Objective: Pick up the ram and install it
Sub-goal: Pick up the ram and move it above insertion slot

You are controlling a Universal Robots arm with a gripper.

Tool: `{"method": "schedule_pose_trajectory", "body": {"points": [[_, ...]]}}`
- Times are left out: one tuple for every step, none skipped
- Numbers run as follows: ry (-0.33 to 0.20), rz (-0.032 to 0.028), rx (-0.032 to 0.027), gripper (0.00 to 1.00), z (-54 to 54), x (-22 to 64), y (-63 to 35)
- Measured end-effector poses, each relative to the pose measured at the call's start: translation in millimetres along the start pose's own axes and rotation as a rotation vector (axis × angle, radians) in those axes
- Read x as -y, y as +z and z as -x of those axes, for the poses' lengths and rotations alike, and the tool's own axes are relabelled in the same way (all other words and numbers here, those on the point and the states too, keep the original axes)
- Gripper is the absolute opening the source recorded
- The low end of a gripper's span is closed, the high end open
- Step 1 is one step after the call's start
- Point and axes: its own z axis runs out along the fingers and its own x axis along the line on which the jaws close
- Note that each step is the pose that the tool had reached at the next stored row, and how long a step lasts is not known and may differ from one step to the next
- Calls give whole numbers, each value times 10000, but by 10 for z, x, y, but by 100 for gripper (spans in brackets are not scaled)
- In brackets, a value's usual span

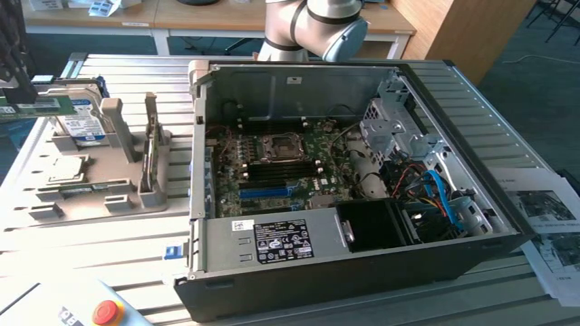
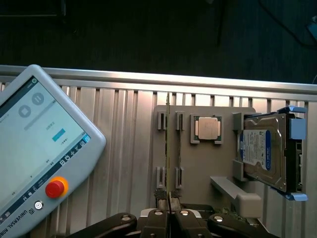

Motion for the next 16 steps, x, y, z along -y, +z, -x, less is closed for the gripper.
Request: {"method": "schedule_pose_trajectory", "body": {"points": [[0,1,-1,11,0,0,-1],[0,2,-1,11,0,0,-1],[0,3,-2,11,0,1,-2],[1,3,-3,11,1,4,-3],[-1,3,-3,11,0,12,-3],[-1,2,-2,11,-1,22,-3],[0,2,-2,11,-2,34,-3],[0,2,-2,11,-2,48,-4],[0,2,-2,11,-3,65,-5],[0,2,-2,11,-5,84,-6],[1,2,-1,11,-6,107,-7],[0,2,-1,11,-9,131,-7],[0,2,-1,11,-11,155,-9],[0,2,-1,11,-14,180,-10],[0,2,-1,11,-16,205,-11],[-1,3,-1,11,-19,230,-12]]}}
